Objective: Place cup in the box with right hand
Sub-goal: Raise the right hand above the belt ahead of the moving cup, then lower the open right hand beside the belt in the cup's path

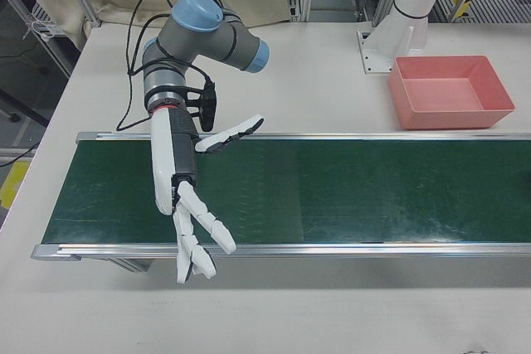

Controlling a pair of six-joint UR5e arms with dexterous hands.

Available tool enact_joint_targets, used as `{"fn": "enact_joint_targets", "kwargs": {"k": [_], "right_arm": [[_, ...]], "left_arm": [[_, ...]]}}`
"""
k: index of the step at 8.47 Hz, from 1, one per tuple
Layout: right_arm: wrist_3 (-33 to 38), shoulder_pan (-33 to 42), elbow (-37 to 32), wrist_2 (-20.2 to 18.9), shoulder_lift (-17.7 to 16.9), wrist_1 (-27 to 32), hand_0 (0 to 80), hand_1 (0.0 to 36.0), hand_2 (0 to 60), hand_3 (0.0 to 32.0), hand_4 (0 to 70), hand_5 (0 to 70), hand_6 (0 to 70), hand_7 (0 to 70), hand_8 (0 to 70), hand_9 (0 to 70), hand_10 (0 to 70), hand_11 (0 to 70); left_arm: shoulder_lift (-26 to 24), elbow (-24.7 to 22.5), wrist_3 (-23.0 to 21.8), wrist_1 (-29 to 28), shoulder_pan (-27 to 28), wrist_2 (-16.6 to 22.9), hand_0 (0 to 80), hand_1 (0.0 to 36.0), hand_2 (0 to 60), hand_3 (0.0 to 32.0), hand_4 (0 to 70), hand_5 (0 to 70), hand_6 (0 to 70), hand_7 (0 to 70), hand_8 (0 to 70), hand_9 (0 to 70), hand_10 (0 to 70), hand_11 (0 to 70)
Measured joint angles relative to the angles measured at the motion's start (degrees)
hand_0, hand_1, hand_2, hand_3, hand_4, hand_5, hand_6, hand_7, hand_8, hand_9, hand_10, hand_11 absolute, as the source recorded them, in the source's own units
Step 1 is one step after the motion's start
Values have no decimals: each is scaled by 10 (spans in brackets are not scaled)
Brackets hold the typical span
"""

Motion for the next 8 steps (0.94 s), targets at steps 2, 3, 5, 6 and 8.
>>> {"fn": "enact_joint_targets", "kwargs": {"k": [2, 3, 5, 6, 8], "right_arm": [[0, 1, 0, 1, -1, -1, 462, 18, 0, 0, 0, 48, 65, 248, 24, 35, 46, 78], [0, -1, -1, 1, -1, -1, 456, 28, 0, 0, 0, 45, 62, 237, 8, 33, 43, 75], [3, -20, 5, 3, -4, -3, 458, 35, 0, 0, 0, 41, 47, 180, 0, 22, 31, 58], [3, -31, 8, 3, -7, -3, 459, 34, 0, 0, 0, 40, 40, 147, 0, 15, 29, 55], [0, -54, 12, 4, -10, -4, 462, 31, 0, 0, 0, 40, 33, 111, 0, 8, 29, 57]], "left_arm": [[0, 0, 0, 0, 0, 0, 0, 0, 0, 0, 0, 0, 0, 0, 0, 0, 0, 0], [0, 0, 0, 0, 0, 0, 0, 0, 0, 0, 0, 0, 0, 0, 0, 0, 0, 0], [0, 0, 0, 0, 0, 0, 0, 0, 0, 0, 0, 0, 0, 0, 0, 0, 0, 0], [0, 0, 0, 0, 0, 0, 0, 0, 0, 0, 0, 0, 0, 0, 0, 0, 0, 0], [0, 0, 0, 0, 0, 0, 0, 0, 0, 0, 0, 0, 0, 0, 0, 0, 0, 0]]}}
